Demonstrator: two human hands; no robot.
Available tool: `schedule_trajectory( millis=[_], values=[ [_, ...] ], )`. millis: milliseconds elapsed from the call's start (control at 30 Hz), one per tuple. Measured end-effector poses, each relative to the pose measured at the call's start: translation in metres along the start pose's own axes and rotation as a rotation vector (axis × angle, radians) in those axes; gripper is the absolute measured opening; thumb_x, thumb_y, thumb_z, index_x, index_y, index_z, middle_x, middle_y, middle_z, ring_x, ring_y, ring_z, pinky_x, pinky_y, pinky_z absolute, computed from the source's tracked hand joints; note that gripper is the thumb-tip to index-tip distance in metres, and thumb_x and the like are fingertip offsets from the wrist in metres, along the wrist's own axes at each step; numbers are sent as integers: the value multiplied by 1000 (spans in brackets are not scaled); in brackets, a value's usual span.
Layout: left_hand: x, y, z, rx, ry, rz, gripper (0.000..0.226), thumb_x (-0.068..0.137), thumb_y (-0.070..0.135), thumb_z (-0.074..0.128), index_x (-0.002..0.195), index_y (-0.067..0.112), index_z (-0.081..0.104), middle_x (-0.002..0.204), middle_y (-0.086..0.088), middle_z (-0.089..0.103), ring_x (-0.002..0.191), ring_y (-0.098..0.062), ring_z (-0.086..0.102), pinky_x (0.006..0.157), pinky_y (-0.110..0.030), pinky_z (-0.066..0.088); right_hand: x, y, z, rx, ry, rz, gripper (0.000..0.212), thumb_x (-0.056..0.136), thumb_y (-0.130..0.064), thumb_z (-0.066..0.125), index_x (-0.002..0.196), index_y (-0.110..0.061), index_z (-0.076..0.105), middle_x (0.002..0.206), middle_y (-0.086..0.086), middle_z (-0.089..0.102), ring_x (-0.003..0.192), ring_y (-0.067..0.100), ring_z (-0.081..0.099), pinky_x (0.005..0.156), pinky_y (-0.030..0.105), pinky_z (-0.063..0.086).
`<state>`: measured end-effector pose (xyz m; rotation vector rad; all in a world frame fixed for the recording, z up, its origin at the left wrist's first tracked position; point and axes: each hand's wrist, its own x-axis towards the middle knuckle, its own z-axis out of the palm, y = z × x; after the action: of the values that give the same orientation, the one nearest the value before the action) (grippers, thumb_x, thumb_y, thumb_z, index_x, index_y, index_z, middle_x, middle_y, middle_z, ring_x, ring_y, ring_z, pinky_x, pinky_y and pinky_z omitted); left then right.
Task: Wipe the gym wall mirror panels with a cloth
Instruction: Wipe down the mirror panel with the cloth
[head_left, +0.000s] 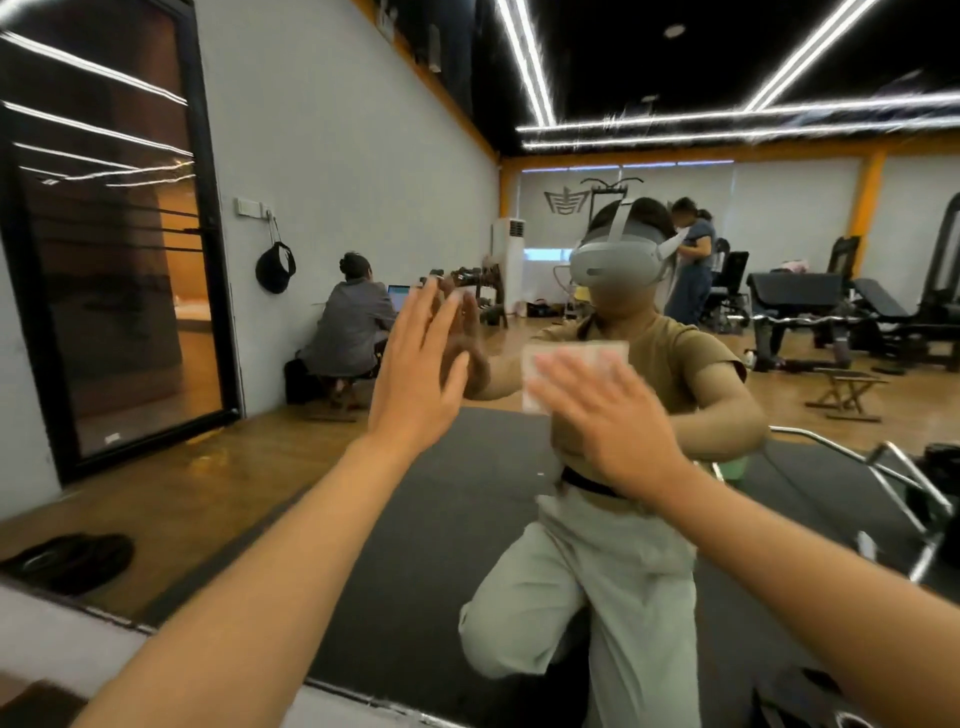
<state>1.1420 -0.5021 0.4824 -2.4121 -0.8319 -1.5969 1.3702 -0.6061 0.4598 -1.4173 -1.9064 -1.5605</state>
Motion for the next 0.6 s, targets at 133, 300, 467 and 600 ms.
schedule_trajectory(
  millis=[133,300,467,600],
  values=[
    [-90,-3,37,-100,-8,-237,65,101,26,52,158,21,20,166,7,0,152,-8,-7,121,-32,5,29,22,-23,86,154,326,63,91,-11,42,153,-18,33,162,6,25,151,27,18,120,52,12],
    [-154,19,72,-198,-96,-342,65,102,37,47,156,29,13,164,18,-6,150,-1,-10,120,-28,5,-51,-33,12,73,84,288,69,86,-10,51,153,-17,35,162,5,26,151,25,18,119,50,16],
    [-165,38,95,-242,-173,-406,72,100,35,52,155,32,7,161,21,-20,148,1,-18,120,-30,9,-203,-76,43,-32,-339,-213,69,86,-16,44,154,-22,32,162,-3,25,150,19,19,124,42,-1],
    [-162,44,99,-263,-158,-440,77,98,35,56,157,28,8,160,18,-24,148,-3,-21,118,-32,11,-204,-34,25,-11,-323,-238,60,92,-16,42,152,-21,37,161,-2,30,149,16,23,124,40,3]
  ],
)
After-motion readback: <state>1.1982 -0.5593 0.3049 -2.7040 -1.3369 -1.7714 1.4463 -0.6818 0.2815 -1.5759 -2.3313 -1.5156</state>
